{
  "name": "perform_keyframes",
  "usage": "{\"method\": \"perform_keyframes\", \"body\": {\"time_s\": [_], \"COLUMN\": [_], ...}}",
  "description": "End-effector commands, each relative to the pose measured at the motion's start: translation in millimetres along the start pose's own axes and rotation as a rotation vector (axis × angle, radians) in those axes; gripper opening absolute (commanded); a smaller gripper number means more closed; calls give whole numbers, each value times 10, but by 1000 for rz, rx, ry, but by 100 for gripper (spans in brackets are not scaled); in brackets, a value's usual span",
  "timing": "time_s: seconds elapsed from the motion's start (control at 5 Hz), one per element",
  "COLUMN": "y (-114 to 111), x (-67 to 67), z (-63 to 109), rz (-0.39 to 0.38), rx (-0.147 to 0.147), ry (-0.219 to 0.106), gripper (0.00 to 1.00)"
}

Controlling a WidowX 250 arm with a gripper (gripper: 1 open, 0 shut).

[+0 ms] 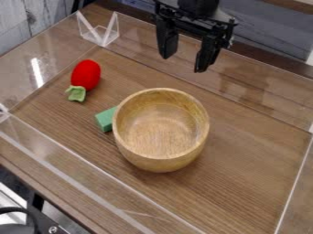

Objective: Move the red object to the right side of the table

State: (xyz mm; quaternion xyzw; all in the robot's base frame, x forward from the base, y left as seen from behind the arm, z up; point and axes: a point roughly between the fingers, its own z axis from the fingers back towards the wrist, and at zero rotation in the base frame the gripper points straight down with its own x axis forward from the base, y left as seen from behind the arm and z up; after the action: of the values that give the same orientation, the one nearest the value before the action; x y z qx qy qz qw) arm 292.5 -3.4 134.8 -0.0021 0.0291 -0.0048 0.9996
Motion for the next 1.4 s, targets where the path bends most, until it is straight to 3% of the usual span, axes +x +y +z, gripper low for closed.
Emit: {"method": "perform_keyframes", "body": {"time_s": [0.0, 0.4, 0.8, 1.0, 1.2], "y": [-1, 929, 1658, 1886, 1948], "x": [35, -34, -258, -204, -92], "z": [-128, -261, -355, -405, -470], "rz": [79, 128, 189, 250, 278], "rx": [-7, 10, 24, 20, 23], "ry": [30, -3, -25, -35, -37], "gripper": [100, 100, 100, 100, 100]}}
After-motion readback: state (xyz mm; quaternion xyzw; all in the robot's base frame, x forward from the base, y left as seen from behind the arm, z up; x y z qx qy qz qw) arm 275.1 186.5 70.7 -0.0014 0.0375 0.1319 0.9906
